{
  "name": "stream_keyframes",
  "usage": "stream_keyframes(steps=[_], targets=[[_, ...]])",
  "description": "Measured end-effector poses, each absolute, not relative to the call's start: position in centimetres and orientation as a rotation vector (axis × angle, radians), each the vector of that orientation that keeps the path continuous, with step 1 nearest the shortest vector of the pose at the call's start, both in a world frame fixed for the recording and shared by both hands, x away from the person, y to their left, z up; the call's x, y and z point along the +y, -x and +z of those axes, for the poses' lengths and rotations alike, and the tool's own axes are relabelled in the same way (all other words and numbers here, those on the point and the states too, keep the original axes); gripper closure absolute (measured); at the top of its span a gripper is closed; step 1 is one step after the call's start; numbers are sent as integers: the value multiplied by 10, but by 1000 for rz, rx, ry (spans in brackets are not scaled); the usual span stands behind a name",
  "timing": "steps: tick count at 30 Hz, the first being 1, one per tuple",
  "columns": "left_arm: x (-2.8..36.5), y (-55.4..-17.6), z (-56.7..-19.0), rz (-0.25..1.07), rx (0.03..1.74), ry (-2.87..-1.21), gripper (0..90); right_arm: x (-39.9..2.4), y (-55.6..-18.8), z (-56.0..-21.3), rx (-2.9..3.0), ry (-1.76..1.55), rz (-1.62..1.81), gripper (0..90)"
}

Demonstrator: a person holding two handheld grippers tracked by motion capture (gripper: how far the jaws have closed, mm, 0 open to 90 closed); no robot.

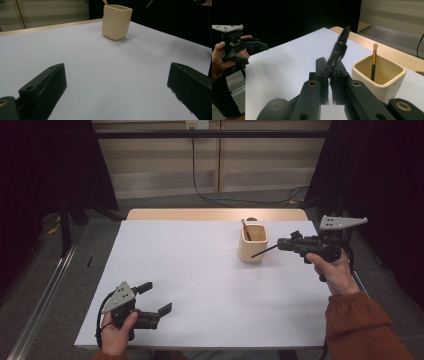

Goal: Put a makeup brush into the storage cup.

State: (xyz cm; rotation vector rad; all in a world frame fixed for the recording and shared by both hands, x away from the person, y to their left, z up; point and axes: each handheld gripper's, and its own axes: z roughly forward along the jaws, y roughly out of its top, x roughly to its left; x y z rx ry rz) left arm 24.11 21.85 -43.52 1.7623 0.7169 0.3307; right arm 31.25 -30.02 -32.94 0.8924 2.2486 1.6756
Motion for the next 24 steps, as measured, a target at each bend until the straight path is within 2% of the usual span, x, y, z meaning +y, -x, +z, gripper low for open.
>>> stream_keyframes(steps=[12,24], targets=[[218,-241,-434,341,704,-1766,23,-299,-324,-308,2227,-872,1663,853],[218,-240,-434,344,708,-1760,22,-303,-343,-308,2214,-921,1602,853]])
